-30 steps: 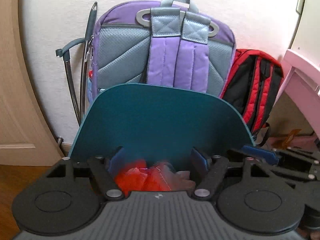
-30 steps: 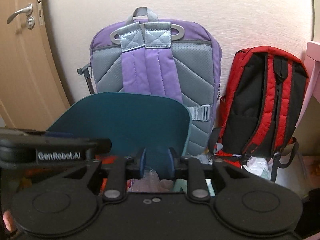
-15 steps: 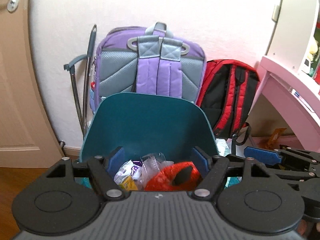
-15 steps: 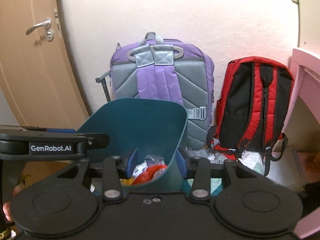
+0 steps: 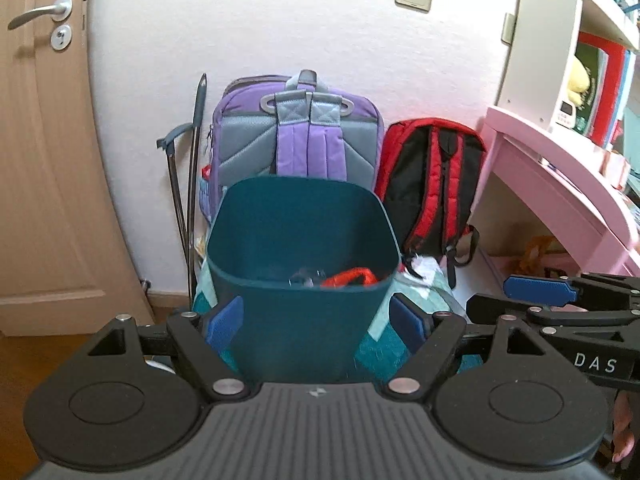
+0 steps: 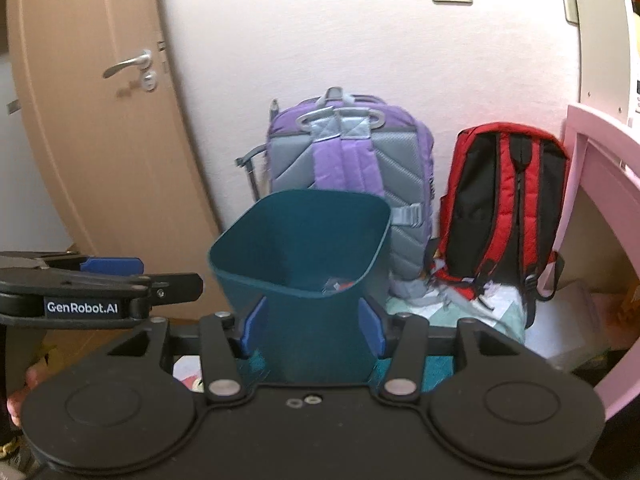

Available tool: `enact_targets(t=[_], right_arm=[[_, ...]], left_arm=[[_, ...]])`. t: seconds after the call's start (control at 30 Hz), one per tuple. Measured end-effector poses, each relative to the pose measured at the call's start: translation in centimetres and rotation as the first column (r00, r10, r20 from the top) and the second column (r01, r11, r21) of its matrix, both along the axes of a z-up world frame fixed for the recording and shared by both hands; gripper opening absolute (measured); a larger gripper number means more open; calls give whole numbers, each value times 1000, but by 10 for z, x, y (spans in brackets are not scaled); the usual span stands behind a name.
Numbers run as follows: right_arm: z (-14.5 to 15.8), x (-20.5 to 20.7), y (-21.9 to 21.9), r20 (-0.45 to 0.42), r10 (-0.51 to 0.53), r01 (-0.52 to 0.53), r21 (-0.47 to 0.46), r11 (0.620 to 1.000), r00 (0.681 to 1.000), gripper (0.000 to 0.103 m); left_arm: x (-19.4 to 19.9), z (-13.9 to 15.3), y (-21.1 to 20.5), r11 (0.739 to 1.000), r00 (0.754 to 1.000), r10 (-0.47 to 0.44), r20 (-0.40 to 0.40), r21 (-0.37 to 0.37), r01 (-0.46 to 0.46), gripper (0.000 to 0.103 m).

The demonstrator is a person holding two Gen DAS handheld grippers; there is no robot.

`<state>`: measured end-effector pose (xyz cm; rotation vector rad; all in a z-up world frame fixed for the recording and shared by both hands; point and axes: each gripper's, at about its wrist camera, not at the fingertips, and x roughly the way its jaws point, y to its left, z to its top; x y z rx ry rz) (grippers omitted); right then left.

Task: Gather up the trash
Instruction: 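Withdraw both tools and lower toward the trash on the floor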

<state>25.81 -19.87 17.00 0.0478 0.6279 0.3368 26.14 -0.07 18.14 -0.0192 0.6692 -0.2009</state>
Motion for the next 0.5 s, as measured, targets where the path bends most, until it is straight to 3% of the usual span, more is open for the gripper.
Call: enact_targets(t=[0.23, 0.5], right_arm=[[-20, -38, 4, -49, 61, -62, -7, 998, 997, 51], [-83, -56, 14, -178, 112, -117, -21, 993, 978, 51]], left_arm=[[-49, -20, 14, 999, 999, -37, -26, -11, 37, 83], [-70, -79, 39, 995, 990, -82, -115, -62, 75, 86]])
